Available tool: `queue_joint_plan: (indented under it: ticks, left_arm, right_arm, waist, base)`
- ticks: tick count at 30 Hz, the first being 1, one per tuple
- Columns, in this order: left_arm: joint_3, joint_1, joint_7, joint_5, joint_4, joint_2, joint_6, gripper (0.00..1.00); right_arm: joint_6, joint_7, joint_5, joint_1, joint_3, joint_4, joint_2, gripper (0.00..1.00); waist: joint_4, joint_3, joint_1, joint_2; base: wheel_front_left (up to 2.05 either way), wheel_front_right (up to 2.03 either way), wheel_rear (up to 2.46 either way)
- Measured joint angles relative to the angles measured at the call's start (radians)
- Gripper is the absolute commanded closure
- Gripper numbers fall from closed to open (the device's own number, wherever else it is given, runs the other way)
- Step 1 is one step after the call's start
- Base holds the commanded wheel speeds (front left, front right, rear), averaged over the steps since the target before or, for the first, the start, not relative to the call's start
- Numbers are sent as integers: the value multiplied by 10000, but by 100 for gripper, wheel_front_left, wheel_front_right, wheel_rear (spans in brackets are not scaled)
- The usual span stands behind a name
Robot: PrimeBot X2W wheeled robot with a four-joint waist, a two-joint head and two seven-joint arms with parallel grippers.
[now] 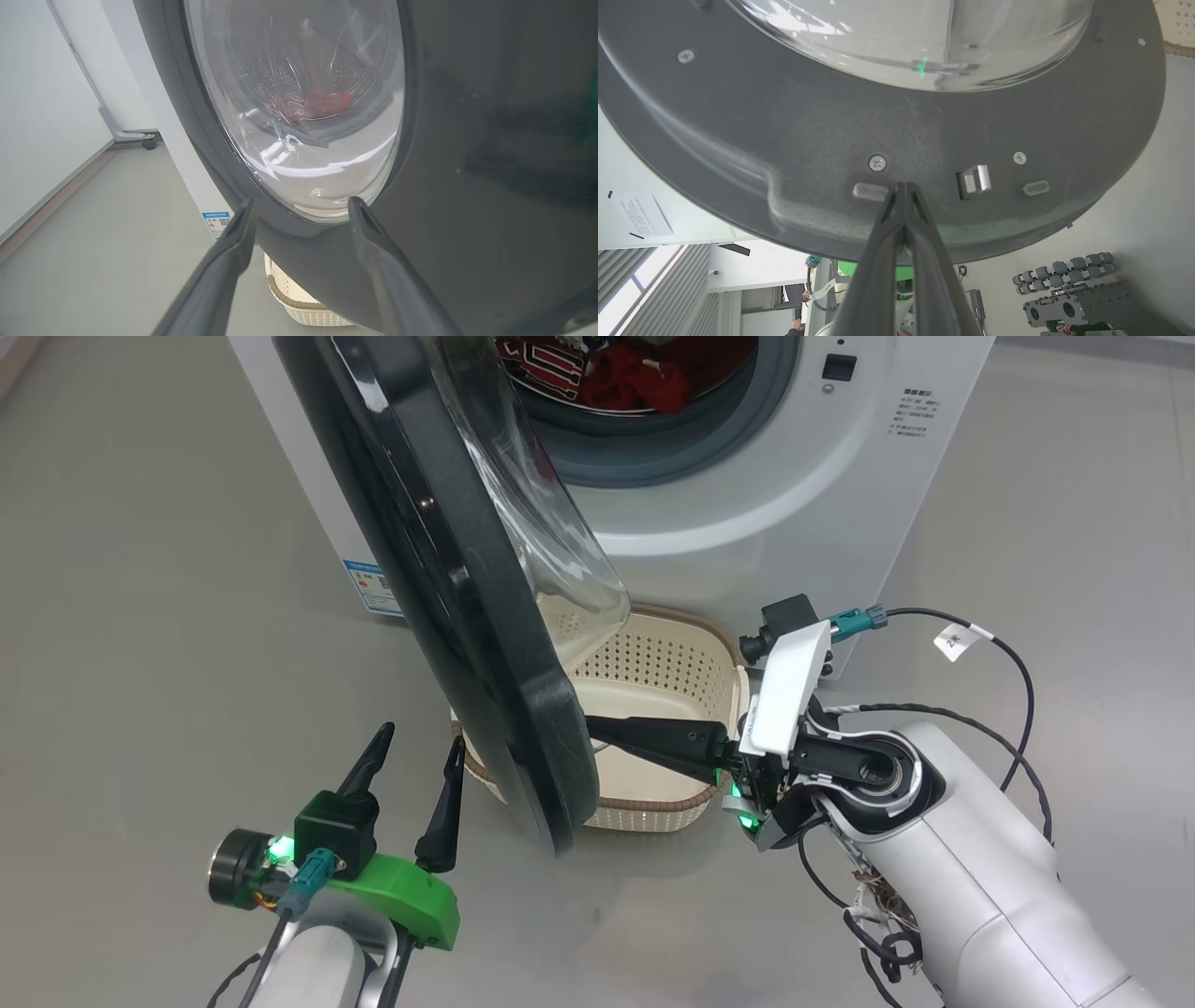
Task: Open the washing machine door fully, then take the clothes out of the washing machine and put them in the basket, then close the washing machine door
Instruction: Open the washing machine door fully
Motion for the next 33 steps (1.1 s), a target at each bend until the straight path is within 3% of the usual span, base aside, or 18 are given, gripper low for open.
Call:
queue_joint_plan:
  ticks: [10,22,23,25,26,27,33]
  left_arm:
    - [111,18,-2,0,-2,-2,2,0]
    - [506,287,-2,0,-128,75,121,0]
    - [531,312,-2,0,-136,96,123,0]
    - [556,347,-2,2,-146,127,138,0]
    - [585,384,-2,2,-153,130,146,0]
    - [610,430,-2,2,-161,146,146,0]
    - [671,599,-2,65,-184,219,146,0]
  right_arm:
    - [2,-690,180,72,336,-46,12,100]
    - [81,-2775,385,798,-1444,-199,52,100]
    - [81,-3022,385,917,-1689,-290,52,79]
    - [81,-3476,385,1147,-2138,-499,48,59]
    - [81,-3726,378,1262,-2322,-568,44,19]
    - [81,-3933,293,1387,-2451,-654,10,0]
    - [81,-5179,-368,2195,-3091,-974,-376,0]
  waist:
    - [5,-73,0,0]
    - [-435,-160,0,0]
    - [-485,-175,0,0]
    - [-588,-216,0,0]
    - [-639,-242,0,0]
    - [-692,-269,0,0]
    - [-1005,-418,0,0]
  base:
    - [0,0,0]
    - [0,0,0]
    - [0,0,0]
    - [0,0,0]
    - [0,0,0]
    - [0,0,0]
    - [0,0,0]
